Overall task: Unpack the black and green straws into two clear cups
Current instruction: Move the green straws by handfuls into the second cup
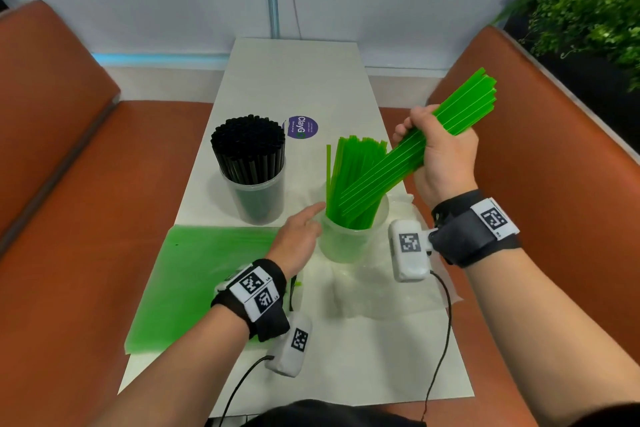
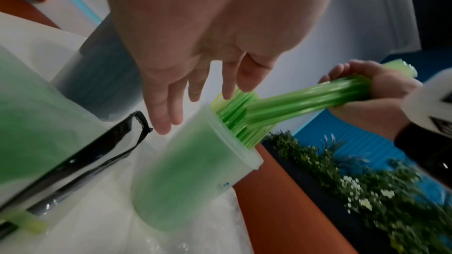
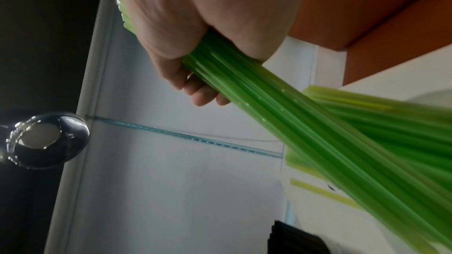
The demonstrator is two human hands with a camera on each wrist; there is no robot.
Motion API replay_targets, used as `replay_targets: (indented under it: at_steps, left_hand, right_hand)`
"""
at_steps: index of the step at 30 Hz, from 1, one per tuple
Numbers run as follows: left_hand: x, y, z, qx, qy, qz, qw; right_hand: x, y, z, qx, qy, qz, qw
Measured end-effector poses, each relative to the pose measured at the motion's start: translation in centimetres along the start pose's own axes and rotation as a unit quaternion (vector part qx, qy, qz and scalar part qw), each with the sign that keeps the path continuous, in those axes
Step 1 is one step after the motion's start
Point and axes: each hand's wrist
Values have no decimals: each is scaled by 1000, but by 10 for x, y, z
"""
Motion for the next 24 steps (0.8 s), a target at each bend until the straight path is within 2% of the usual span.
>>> replay_targets:
  at_steps: [4, 9, 16, 19, 22, 24]
  left_hand:
    - [10, -3, -2, -5, -21, -132, 991]
    - [15, -2, 0, -11, -29, -201, 979]
    - [13, -5, 0, -3, -24, -217, 976]
    - [14, -7, -2, 0, -21, -214, 977]
    - [13, -10, -4, 3, -21, -209, 978]
    - [13, -12, -5, 5, -23, -203, 979]
  right_hand:
    - [-5, 3, -10, -35, -22, 83, 996]
    - [-16, 27, -10, -43, -52, 181, 981]
    - [-36, 75, -1, 21, -89, 240, 967]
    - [-42, 92, 10, 48, -118, 280, 951]
    - [-46, 101, 18, 77, -154, 320, 932]
    - [-46, 99, 17, 79, -164, 323, 929]
Point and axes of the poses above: each hand's wrist, its own z-axis away from the middle knuckle, its own x-axis out of the palm, y = z × x, and after that the axes turned 13 degrees about -x, right-handed
